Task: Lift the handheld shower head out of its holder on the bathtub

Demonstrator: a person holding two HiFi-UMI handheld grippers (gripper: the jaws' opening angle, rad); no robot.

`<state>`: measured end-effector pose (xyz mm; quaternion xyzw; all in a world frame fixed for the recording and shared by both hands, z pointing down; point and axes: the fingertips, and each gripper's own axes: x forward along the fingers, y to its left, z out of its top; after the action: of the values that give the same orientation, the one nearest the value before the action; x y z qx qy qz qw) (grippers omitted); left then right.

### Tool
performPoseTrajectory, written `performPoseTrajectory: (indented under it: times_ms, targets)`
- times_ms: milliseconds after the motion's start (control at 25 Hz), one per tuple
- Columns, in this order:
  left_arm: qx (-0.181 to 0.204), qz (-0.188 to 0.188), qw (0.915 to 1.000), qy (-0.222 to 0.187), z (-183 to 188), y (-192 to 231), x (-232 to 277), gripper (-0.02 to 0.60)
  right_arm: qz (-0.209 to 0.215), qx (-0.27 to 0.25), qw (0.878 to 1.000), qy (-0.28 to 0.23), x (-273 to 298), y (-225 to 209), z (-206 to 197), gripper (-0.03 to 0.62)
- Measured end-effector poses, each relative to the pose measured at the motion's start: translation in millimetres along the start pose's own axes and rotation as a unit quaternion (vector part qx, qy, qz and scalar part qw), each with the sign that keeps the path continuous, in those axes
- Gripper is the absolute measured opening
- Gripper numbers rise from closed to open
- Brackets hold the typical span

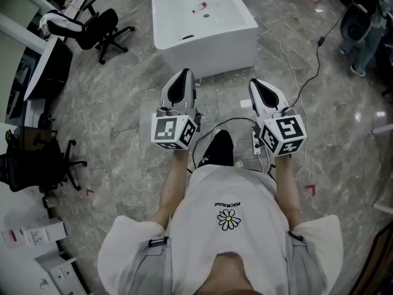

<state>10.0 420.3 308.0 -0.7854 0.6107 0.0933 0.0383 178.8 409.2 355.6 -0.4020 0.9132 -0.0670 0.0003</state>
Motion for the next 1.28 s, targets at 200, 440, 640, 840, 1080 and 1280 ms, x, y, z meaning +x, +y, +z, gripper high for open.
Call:
performPoseTrajectory:
  times_ms: [200, 440, 640, 840, 1080, 1280]
  targets:
    - [-0.012, -0.006, 0.9999, 0.003, -18, 42, 58, 0.0, 0.007, -0.012, 1.0, 0.001, 69, -23, 10, 0.025]
    - [-0.047, -0.026, 0.9985, 0.013, -75, 90, 171, 0.0, -0.002, -0.052, 0.999, 0.007, 172, -90, 25, 0.025]
    - [-0.051, -0.049, 0.9974, 0.012, -85, 143, 271, 0.0, -0.015, -0.053, 0.998, 0.013, 280, -139, 45, 0.025]
    - [-0.067, -0.061, 0.9952, 0.038, -102, 200, 350, 0.0, -0.029, -0.055, 0.998, 0.03, 381, -164, 56, 0.025]
    - [-0.072, -0.064, 0.9929, 0.07, -125, 239, 405, 0.0, -0.042, -0.028, 0.998, 0.048, 444, -194, 44, 0.025]
    - [-0.058, -0.052, 0.994, 0.077, -131, 269, 447, 0.0, -0.037, -0.034, 0.996, 0.073, 487, -226, 31, 0.025]
